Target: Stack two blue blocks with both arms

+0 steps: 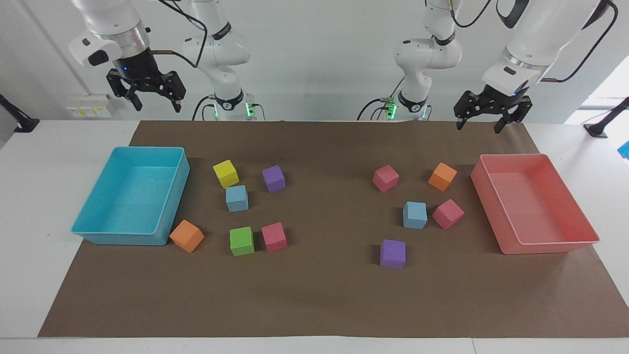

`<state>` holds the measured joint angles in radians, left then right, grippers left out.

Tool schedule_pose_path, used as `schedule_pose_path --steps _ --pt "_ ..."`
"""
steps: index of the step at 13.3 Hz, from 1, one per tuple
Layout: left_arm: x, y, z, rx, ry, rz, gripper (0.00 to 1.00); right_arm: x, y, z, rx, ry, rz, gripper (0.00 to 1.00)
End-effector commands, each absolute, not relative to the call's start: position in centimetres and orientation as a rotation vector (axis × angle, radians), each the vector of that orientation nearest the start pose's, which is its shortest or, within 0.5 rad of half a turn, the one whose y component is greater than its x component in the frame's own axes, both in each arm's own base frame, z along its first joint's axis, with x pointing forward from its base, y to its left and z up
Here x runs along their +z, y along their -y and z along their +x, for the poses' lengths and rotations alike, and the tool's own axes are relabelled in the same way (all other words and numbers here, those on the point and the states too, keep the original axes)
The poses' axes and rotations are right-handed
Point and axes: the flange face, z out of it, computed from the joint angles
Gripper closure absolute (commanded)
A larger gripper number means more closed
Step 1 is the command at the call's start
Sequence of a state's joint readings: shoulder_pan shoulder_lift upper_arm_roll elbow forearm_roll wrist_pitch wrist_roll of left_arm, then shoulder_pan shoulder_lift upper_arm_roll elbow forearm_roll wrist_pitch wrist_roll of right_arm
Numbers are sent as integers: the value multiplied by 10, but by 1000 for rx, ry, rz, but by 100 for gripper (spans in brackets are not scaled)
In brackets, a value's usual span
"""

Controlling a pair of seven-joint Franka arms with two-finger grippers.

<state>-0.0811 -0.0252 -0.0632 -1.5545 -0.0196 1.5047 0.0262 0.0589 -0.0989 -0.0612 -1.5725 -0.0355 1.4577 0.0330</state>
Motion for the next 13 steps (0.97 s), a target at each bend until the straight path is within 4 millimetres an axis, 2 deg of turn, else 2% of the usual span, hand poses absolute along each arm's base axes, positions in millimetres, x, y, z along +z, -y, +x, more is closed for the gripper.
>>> schedule_pose_path --steps 1,13 --pt "641 75 528 22 -278 -3155 0 674 7 508 -15 -63 -3166 0" --pt "642 75 530 9 -285 -3154 0 674 3 508 -29 -57 -3145 0"
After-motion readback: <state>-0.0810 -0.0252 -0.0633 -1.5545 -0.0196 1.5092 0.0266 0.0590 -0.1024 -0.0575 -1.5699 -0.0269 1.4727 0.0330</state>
